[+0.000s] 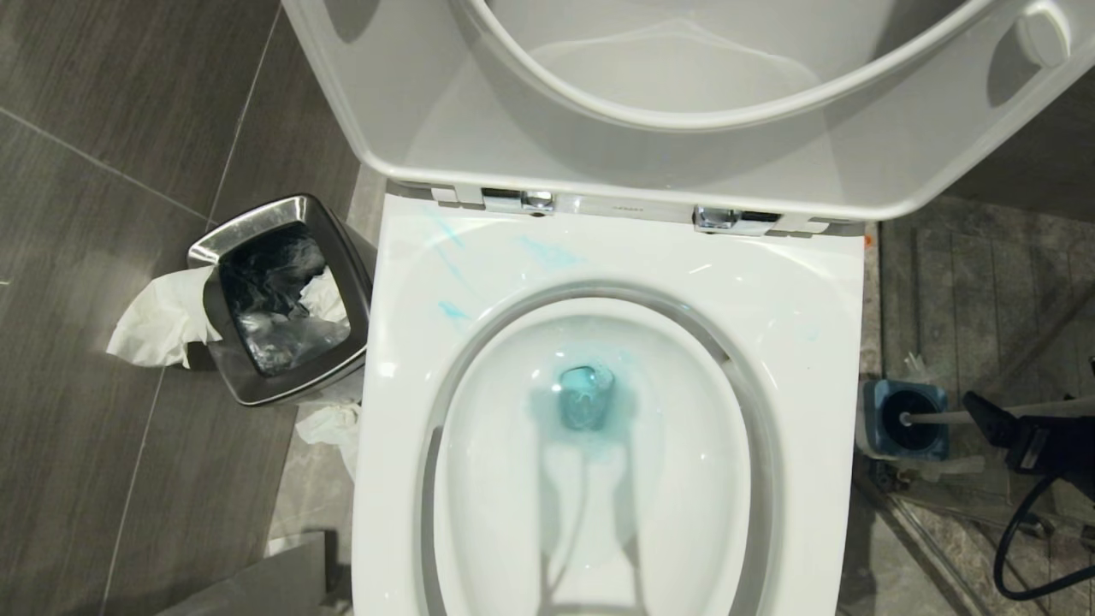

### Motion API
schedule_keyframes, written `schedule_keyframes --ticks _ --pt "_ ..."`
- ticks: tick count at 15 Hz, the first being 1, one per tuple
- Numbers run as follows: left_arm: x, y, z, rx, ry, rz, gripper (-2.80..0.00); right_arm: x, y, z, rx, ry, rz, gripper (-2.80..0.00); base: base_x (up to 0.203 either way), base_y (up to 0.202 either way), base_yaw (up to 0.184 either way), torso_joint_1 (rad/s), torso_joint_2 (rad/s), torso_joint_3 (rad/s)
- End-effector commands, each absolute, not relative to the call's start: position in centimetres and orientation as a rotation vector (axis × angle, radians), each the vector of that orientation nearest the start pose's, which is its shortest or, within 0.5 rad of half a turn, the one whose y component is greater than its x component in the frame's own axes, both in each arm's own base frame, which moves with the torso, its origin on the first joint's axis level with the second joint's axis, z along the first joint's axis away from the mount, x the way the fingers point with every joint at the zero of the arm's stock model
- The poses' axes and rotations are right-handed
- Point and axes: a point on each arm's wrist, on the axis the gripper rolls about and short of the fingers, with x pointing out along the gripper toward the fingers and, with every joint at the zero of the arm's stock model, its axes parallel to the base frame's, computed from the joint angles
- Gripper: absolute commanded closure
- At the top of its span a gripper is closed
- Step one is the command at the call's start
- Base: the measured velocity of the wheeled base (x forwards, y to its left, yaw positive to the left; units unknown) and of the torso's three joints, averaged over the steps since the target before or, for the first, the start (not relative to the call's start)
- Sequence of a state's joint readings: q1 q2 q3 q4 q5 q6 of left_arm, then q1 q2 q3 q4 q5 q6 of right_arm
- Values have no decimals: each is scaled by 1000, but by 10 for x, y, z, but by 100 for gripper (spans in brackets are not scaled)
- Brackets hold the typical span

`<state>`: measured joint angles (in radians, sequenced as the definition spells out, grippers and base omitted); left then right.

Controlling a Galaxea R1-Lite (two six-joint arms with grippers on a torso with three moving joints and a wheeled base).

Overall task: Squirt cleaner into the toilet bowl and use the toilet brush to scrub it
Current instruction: Scrub the toilet bowl

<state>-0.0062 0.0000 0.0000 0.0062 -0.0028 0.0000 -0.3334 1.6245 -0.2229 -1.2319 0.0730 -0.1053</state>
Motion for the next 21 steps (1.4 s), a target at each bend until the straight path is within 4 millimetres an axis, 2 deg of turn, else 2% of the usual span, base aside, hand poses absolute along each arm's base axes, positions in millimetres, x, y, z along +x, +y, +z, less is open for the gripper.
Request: schedule_keyframes --ticks 1,11,16,21 --pt "-23 0 74 0 8 -9 0 213 -72 122 -77 177 -248 -280 0 0 0 0 0 0" --pt "-23 0 74 0 8 -9 0 225 -76 138 -87 97 -234 -280 0 0 0 0 0 0" --pt "-23 0 74 0 8 -9 0 223 -74 148 -101 10 -198 -280 0 0 0 0 0 0" --pt "-23 0 74 0 8 -9 0 215 -71 144 -96 25 -197 -280 0 0 0 0 0 0"
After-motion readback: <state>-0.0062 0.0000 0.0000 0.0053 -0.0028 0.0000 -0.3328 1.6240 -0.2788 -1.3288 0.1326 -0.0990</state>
